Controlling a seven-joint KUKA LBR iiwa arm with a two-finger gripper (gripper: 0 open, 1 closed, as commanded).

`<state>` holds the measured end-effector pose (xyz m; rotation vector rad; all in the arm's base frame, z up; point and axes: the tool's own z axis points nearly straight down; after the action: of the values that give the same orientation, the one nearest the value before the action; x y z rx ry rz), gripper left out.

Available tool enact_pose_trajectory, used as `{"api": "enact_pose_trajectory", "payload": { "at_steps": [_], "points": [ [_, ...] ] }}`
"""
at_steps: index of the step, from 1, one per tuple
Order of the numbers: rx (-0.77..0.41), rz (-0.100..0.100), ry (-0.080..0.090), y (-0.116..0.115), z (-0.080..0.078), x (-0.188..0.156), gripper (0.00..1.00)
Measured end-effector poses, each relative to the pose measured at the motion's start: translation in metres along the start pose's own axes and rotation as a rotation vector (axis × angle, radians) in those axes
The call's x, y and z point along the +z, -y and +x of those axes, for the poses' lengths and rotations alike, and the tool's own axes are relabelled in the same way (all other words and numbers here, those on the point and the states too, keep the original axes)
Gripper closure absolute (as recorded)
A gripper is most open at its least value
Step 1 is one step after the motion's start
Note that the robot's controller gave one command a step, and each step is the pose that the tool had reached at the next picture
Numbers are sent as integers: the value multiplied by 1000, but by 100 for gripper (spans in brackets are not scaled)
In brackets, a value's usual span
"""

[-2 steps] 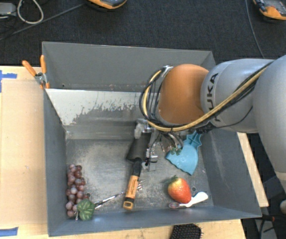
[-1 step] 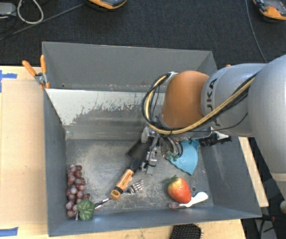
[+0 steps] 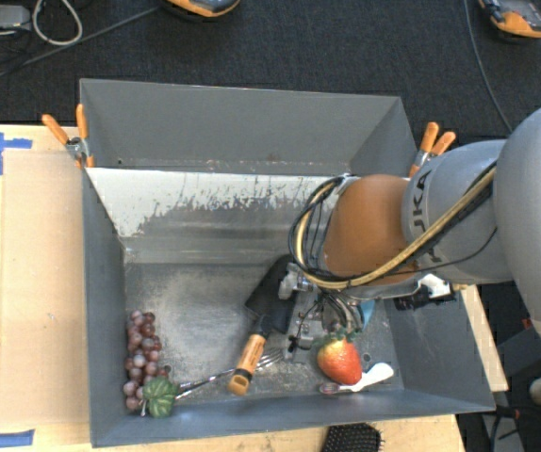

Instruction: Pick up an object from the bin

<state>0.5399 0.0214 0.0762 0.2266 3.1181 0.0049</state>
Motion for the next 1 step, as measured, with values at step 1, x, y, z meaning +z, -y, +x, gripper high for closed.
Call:
{"api": "enact_pose_trajectory", "payload": {
  "at_steps": [1],
  "points": [
    [132,-7,8,-7,-28,6,100]
  ]
}}
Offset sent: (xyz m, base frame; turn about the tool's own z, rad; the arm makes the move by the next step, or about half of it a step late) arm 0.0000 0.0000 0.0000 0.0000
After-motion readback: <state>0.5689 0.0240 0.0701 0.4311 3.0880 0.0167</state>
